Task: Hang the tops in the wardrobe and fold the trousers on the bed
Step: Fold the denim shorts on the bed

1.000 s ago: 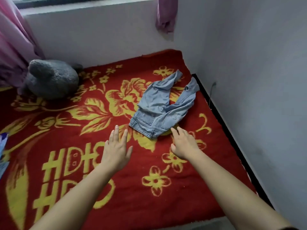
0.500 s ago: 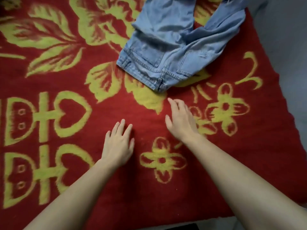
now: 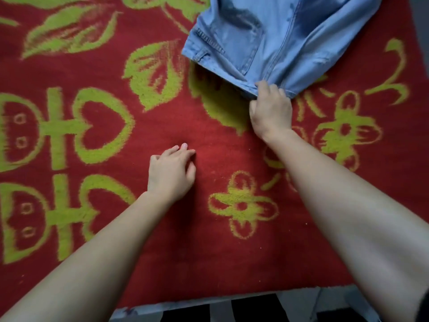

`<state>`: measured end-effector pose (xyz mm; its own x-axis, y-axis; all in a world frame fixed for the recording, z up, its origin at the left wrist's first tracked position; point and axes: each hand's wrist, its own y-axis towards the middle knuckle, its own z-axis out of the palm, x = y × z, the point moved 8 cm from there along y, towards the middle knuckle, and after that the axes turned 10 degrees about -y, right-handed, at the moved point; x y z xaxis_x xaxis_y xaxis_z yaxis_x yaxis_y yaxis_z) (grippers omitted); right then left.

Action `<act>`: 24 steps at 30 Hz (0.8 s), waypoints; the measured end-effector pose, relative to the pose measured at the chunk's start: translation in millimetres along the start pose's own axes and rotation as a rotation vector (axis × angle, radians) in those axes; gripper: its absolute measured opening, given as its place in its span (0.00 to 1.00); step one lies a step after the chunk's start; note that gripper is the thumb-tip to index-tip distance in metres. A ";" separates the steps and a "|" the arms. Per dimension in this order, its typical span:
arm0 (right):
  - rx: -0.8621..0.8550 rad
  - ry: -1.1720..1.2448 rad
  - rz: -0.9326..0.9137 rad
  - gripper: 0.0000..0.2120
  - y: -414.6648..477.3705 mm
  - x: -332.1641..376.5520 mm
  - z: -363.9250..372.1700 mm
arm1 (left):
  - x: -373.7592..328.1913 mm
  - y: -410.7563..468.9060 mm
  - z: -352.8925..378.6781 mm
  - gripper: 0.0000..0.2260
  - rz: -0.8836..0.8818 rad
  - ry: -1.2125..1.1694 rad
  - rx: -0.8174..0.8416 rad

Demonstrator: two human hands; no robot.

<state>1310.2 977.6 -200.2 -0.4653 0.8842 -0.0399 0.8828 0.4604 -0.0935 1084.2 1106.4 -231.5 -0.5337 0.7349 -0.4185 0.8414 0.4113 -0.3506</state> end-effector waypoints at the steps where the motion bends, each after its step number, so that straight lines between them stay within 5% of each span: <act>1: -0.032 0.055 0.010 0.18 -10.5 -7.8 -7.8 | 2.3 3.5 -7.7 0.16 -0.051 -0.067 -0.042; 3: -0.072 0.122 -0.047 0.15 -45.6 -18.0 -18.9 | 6.3 9.0 -20.7 0.17 -0.139 -0.159 -0.147; 7: 0.095 0.174 -0.366 0.11 -144.3 -21.0 -3.4 | -10.1 14.2 -24.4 0.42 -0.105 -0.206 -0.216; 10: 0.219 0.108 -0.483 0.15 -195.5 -22.5 21.9 | -30.0 13.7 -8.5 0.32 0.030 -0.148 -0.145; 17: 0.240 -0.098 -0.239 0.32 -195.4 -6.9 26.5 | -13.4 8.1 -19.6 0.19 -0.105 -0.568 -0.230; 24: 0.282 0.757 0.194 0.31 -142.4 -18.2 7.9 | -18.7 -10.9 -41.6 0.18 -0.116 -0.726 -0.269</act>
<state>1192.4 895.3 -194.1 -0.0484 0.8064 0.5894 0.8471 0.3458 -0.4036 1088.5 1110.7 -184.9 -0.4634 0.1805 -0.8676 0.7193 0.6485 -0.2493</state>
